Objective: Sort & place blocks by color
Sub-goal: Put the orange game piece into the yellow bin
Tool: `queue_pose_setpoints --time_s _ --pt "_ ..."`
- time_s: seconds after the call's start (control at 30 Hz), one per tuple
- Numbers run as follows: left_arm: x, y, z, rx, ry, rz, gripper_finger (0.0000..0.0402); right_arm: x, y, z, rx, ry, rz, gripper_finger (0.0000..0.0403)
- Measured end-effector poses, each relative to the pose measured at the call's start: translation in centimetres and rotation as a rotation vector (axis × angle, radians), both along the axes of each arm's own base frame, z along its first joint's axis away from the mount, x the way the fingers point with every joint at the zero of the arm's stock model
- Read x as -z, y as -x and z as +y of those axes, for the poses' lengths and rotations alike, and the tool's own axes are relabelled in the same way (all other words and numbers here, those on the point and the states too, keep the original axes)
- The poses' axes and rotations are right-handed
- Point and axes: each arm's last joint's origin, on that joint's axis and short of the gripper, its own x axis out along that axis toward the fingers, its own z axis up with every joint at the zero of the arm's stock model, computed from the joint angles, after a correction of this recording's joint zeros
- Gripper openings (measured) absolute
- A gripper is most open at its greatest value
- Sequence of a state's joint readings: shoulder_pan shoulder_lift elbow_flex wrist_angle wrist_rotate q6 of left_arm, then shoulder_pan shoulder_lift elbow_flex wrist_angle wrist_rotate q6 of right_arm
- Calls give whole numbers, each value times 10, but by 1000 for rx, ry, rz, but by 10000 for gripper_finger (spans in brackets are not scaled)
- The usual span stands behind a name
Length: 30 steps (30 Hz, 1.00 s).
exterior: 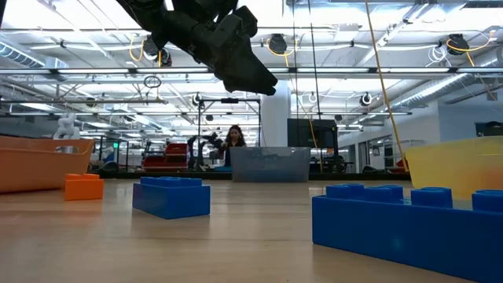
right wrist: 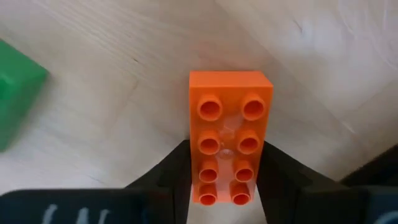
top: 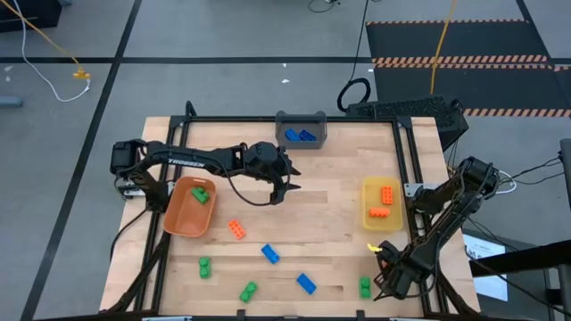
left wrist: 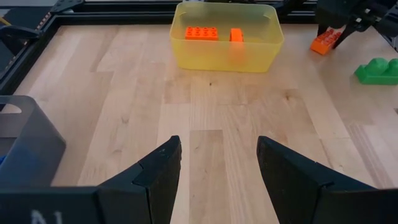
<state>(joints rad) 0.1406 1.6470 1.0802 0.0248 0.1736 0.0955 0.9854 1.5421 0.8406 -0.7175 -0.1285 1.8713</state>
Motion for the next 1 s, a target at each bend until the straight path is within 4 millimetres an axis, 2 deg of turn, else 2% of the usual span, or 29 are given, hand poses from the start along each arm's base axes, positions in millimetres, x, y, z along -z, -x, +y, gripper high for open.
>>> queue_pose_setpoints --time_s 0.4,0.73,0.9,1.0 --pt "0 0 0 0 -1 0 209 -12 -11 6 -9 54 -171 125" --pt "0 0 0 1 -4 -1 209 -29 -16 4 -25 145 -200 125" --pt "0 0 0 1 -4 -5 209 -51 -29 -5 -48 241 -338 125" --pt "-1 0 0 2 -4 -8 209 -62 -35 -20 -54 332 -394 125"
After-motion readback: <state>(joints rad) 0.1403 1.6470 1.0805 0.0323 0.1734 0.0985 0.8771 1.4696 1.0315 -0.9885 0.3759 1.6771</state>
